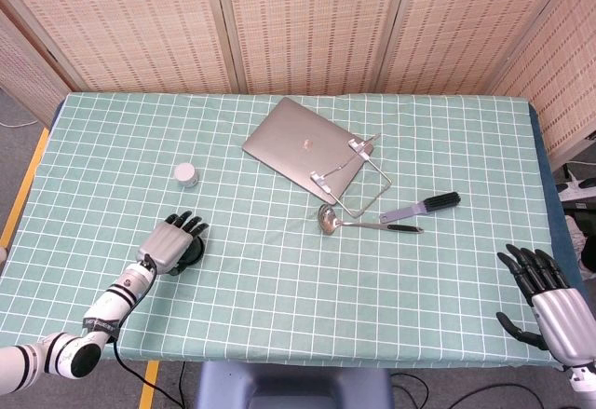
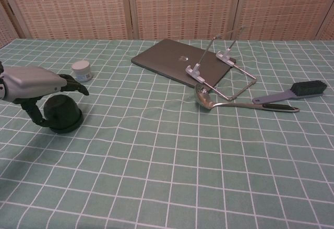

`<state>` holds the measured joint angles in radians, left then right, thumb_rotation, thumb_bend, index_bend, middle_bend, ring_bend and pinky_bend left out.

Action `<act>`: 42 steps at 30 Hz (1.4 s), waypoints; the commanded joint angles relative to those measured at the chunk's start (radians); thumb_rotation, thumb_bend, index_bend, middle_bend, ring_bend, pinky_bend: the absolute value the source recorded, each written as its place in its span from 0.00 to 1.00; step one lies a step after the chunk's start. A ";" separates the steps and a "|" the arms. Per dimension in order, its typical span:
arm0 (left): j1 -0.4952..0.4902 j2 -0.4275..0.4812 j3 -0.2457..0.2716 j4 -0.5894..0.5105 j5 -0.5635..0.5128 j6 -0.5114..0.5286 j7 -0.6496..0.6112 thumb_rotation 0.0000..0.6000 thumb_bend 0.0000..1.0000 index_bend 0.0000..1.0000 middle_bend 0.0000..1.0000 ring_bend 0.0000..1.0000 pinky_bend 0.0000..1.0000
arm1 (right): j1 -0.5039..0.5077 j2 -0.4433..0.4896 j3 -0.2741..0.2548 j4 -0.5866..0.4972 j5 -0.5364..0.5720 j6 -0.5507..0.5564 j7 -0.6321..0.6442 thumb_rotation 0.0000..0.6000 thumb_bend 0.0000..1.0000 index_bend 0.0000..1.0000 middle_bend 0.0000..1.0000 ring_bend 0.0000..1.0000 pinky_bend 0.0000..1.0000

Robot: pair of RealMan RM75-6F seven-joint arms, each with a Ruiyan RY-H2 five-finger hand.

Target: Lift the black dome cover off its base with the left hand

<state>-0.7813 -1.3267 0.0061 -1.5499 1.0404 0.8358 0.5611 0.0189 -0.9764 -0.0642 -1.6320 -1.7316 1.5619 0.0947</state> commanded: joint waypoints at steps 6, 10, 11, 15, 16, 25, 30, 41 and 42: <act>0.015 -0.028 0.000 0.036 0.049 0.043 -0.021 1.00 0.29 0.43 0.46 0.34 0.25 | 0.003 0.005 -0.005 -0.004 0.003 -0.018 -0.005 1.00 0.22 0.00 0.00 0.00 0.00; 0.028 -0.048 -0.002 0.073 0.115 0.078 -0.059 1.00 0.31 0.51 0.57 0.43 0.27 | 0.006 0.006 -0.006 -0.010 0.007 -0.028 -0.015 1.00 0.22 0.00 0.00 0.00 0.00; 0.030 -0.050 -0.004 0.077 0.125 0.081 -0.071 1.00 0.31 0.52 0.59 0.44 0.27 | 0.006 0.006 -0.006 -0.011 0.008 -0.029 -0.015 1.00 0.22 0.00 0.00 0.00 0.00; 0.038 -0.049 -0.011 0.084 0.174 0.096 -0.133 1.00 0.32 0.54 0.62 0.46 0.28 | 0.005 0.007 -0.005 -0.012 0.011 -0.027 -0.016 1.00 0.22 0.00 0.00 0.00 0.00; 0.040 -0.045 -0.012 0.085 0.188 0.098 -0.148 1.00 0.32 0.55 0.62 0.47 0.28 | 0.005 0.007 -0.005 -0.012 0.010 -0.026 -0.016 1.00 0.22 0.00 0.00 0.00 0.00; 0.061 -0.010 -0.037 0.087 0.189 0.138 -0.143 1.00 0.32 0.57 0.65 0.48 0.29 | 0.002 0.011 -0.005 -0.012 0.010 -0.022 -0.026 1.00 0.22 0.00 0.00 0.00 0.00; 0.065 -0.081 -0.027 0.246 0.114 0.113 -0.009 1.00 0.33 0.56 0.63 0.46 0.29 | 0.000 0.016 -0.010 -0.015 0.001 -0.021 -0.028 1.00 0.22 0.00 0.00 0.00 0.00; 0.068 -0.087 -0.035 0.278 0.042 0.014 -0.047 1.00 0.33 0.17 0.13 0.10 0.22 | 0.000 0.010 -0.008 -0.018 0.008 -0.026 -0.044 1.00 0.22 0.00 0.00 0.00 0.00; 0.068 -0.080 -0.039 0.264 0.037 0.013 -0.053 1.00 0.33 0.10 0.06 0.05 0.22 | 0.000 0.010 -0.008 -0.019 0.008 -0.026 -0.045 1.00 0.22 0.00 0.00 0.00 0.00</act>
<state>-0.7132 -1.4167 -0.0273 -1.2688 1.0876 0.8560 0.5156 0.0183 -0.9665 -0.0717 -1.6512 -1.7235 1.5358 0.0498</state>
